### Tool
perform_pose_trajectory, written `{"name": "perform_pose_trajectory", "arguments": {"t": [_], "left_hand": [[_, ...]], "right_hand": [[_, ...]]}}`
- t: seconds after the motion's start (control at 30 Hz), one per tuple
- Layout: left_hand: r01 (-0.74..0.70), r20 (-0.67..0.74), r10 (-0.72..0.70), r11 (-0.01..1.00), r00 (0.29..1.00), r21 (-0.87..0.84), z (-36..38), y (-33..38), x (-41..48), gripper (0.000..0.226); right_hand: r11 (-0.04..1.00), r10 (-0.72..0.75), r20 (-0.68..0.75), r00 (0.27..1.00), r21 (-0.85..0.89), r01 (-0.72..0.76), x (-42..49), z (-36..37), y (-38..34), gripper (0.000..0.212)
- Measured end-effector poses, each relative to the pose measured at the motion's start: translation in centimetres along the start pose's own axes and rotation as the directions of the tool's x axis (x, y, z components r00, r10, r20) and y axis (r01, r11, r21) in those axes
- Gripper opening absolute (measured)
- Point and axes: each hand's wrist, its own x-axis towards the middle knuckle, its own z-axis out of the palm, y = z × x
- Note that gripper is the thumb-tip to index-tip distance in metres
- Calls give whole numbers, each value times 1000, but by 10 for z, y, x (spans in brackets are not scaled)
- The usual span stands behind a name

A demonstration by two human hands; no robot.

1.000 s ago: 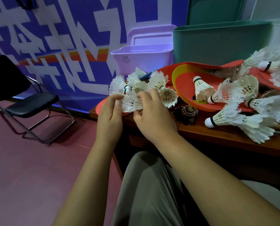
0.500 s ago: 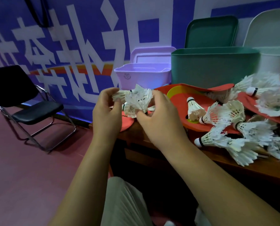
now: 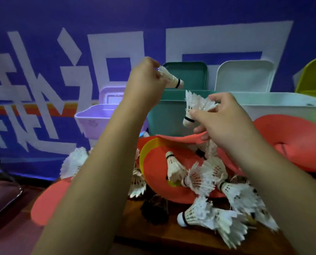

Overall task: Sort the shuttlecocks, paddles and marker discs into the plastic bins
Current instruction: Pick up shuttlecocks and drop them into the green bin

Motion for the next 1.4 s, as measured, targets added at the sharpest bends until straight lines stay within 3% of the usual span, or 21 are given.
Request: {"name": "perform_pose_trajectory", "arguments": {"t": [0.1,0.2,0.47,0.63,0.8,0.9,1.03,1.13,1.27,1.4], "left_hand": [[-38,68,29,989,997,140,17,11,22,24],[-69,76,59,987,995,142,29,7,32,15],[-55,76,45,988,996,145,33,-43,35,9],[-75,-8,76,991,997,115,8,-48,45,6],[-59,20,58,996,998,69,28,-46,51,4],[-50,26,48,995,998,86,42,-45,54,9],[-34,173,-2,979,985,202,53,-43,54,41],[-34,249,-24,973,968,227,50,-46,47,46],[-43,248,-13,974,969,221,30,-43,33,34],[-64,229,19,980,973,190,3,-39,5,26]], "right_hand": [[993,28,-34,999,-118,-32,24,-15,6,58],[973,45,-64,997,-225,-58,47,-24,6,62],[971,19,-101,995,-234,-43,104,-8,5,64],[959,16,-104,994,-281,-45,127,13,3,68],[958,20,-146,989,-281,-61,146,13,3,67],[953,7,-171,985,-298,-58,158,9,5,64],[930,27,-118,993,-361,-68,166,1,5,70],[947,34,-108,994,-313,-67,160,-4,5,65],[962,-41,-49,998,-271,26,131,-2,-2,23],[967,-91,49,995,-234,100,89,8,-6,16]]}}
